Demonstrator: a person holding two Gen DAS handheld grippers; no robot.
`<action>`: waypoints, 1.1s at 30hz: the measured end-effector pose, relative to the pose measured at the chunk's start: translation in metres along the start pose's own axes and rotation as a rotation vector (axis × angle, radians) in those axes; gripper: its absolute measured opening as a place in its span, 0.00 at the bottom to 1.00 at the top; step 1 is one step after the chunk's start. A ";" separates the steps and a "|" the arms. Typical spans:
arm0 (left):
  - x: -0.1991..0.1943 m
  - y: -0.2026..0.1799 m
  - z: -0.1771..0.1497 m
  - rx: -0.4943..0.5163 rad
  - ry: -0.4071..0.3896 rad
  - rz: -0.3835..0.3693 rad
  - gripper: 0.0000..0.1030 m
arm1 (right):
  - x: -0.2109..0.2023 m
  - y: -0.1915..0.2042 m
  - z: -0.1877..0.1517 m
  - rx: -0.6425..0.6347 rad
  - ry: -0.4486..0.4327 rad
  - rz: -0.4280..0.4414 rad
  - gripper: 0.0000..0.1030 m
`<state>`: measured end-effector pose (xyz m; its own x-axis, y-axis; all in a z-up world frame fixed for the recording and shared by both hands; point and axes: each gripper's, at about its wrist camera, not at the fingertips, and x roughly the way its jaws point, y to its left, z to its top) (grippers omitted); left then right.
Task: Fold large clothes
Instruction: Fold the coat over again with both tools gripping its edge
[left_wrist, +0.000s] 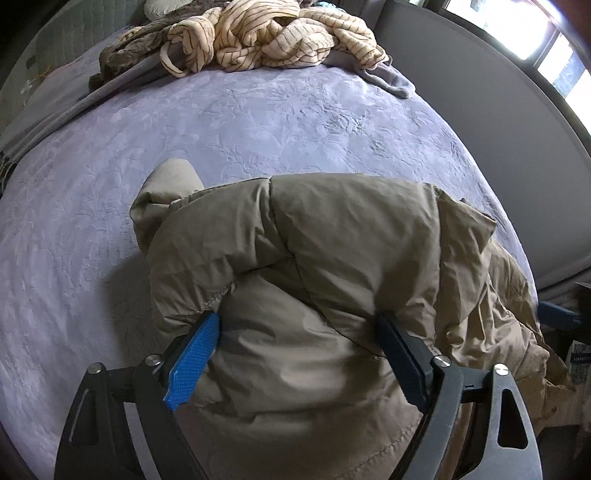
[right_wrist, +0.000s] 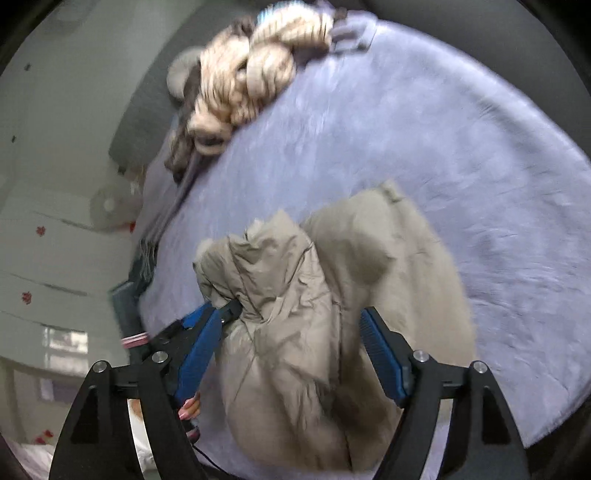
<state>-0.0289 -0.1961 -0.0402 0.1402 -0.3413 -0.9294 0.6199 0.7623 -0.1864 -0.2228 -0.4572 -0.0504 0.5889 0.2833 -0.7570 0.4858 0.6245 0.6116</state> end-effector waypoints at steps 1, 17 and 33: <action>0.002 0.000 0.000 -0.004 0.001 -0.002 0.86 | 0.015 -0.002 0.005 0.009 0.028 -0.010 0.77; 0.013 -0.050 0.007 0.104 0.005 -0.036 0.86 | 0.053 -0.032 0.021 -0.028 0.179 -0.020 0.06; 0.036 -0.097 0.008 0.177 0.017 0.040 0.89 | -0.048 -0.116 -0.008 0.103 0.097 -0.056 0.73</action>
<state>-0.0779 -0.2863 -0.0528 0.1555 -0.3027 -0.9403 0.7406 0.6656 -0.0918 -0.3130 -0.5377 -0.0868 0.4958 0.3224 -0.8064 0.5827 0.5650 0.5841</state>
